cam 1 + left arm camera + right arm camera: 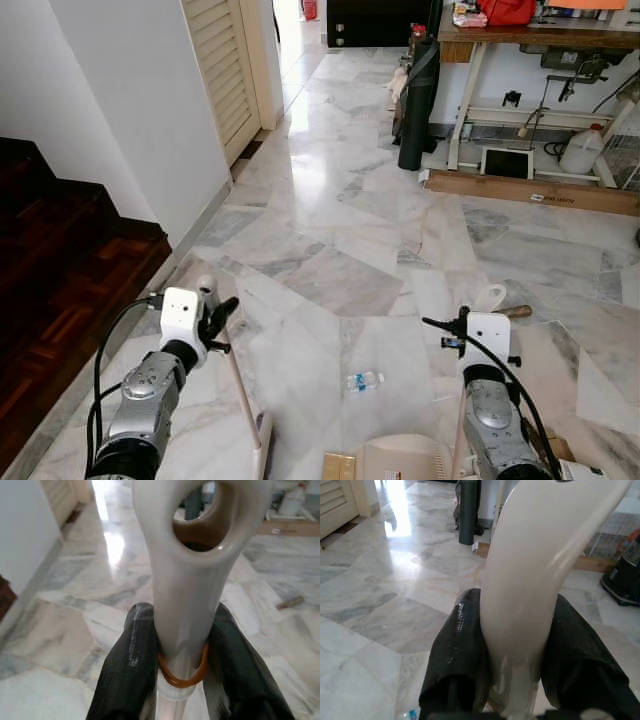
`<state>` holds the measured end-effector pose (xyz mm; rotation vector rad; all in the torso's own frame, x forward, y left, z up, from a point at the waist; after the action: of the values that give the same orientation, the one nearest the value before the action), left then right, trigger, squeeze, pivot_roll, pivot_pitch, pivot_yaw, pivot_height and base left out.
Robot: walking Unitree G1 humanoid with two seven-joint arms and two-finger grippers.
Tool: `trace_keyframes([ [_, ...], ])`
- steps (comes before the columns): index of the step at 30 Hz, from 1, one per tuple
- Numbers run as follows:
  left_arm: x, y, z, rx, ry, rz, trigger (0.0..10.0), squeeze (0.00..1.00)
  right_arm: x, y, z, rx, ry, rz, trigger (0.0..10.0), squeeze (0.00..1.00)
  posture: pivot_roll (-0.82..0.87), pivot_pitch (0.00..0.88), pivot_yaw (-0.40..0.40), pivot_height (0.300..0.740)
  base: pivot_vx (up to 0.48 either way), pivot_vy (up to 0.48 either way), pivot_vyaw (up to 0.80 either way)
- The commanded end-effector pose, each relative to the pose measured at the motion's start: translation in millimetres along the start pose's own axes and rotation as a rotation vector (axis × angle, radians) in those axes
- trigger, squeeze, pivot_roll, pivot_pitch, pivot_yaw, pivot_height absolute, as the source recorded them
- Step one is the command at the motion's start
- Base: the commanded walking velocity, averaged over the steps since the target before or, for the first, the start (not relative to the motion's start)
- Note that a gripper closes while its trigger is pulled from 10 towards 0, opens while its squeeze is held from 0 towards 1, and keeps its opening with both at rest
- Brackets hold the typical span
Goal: Sweep floor
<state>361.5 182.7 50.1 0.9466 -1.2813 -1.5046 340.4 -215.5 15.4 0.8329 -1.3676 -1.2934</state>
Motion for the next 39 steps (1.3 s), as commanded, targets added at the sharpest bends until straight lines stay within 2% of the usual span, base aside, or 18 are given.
trace_keyframes([
  [1,-4.0,-5,4.3,-0.031,-0.015,0.019,10.0,0.00,-9.9,-7,5.1,-0.021,0.028,-0.002,10.0,0.00,0.11,0.050,0.097,0.740,0.000,0.000,0.00],
  [12,-3.0,-13,6.8,-0.120,-0.088,0.042,10.0,0.00,-24.8,-20,13.2,-0.072,0.089,-0.011,10.0,0.00,0.12,0.060,0.108,0.740,0.000,0.000,0.00],
  [18,-5.8,-8,6.1,-0.123,-0.107,0.116,10.0,0.00,-25.7,-20,13.8,-0.070,0.092,-0.005,10.0,0.00,0.12,0.060,0.111,0.740,0.000,0.000,0.00],
  [25,-7.5,-7,6.1,-0.123,-0.106,0.138,10.0,0.00,-15.2,-16,10.6,-0.041,0.063,0.076,10.0,0.00,0.11,0.055,0.113,0.740,0.000,0.000,0.00],
  [39,-6.1,-9,7.9,-0.140,-0.115,0.146,10.0,0.00,-9.8,-13,10.3,-0.019,0.032,0.098,10.0,0.00,0.11,0.062,0.112,0.740,0.000,0.000,0.00],
])
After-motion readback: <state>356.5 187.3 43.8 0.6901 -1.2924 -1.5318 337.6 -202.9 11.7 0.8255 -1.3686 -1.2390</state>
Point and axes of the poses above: a point about 5 cm out from each wrist's last joint towards the gripper, its own z axis pointing back from the gripper into the wrist, its own y axis along the axis of the wrist's last joint, x = y × z, the point moved 6 cm from there along -z, pointing out of the wrist towards the gripper, and after that the axes turned 1 degree about -z, right-handed, at the moved point
